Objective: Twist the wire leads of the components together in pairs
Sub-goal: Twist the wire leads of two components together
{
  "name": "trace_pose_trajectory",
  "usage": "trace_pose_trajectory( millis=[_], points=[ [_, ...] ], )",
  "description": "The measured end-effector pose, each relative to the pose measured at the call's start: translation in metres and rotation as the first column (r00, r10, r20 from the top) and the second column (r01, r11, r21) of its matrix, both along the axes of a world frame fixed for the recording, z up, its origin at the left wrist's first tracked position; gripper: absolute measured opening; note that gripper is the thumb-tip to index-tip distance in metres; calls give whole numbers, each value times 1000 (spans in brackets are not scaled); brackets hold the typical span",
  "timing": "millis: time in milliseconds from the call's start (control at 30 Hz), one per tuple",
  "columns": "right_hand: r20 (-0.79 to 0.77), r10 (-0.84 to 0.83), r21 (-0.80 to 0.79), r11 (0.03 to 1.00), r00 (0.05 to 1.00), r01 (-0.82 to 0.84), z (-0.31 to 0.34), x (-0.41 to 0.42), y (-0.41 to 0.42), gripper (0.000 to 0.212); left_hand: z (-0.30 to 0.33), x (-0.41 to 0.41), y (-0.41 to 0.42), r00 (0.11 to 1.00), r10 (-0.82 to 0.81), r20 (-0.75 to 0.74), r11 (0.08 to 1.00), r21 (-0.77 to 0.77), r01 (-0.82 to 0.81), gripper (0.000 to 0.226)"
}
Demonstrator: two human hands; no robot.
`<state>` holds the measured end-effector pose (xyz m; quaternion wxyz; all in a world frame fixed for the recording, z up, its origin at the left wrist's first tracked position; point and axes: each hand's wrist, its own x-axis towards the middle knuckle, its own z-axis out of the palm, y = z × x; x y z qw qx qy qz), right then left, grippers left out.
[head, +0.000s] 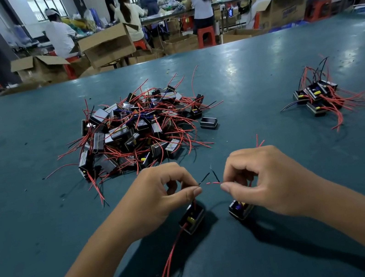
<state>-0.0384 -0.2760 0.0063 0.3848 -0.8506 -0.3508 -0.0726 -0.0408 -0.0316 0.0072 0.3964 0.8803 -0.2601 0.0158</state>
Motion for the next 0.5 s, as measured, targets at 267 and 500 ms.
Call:
trace_pose_trajectory(
  millis=[267,500],
  points=[
    [-105,75,-217,971,992,-96,18,12,-25,23,8,-2,7,995,36,-90,998,45,-32,30],
    [-29,-53,-452,891,998,34,7,13,-25,58,-2,-6,8,995,65,-80,899,437,-23,39]
  ],
)
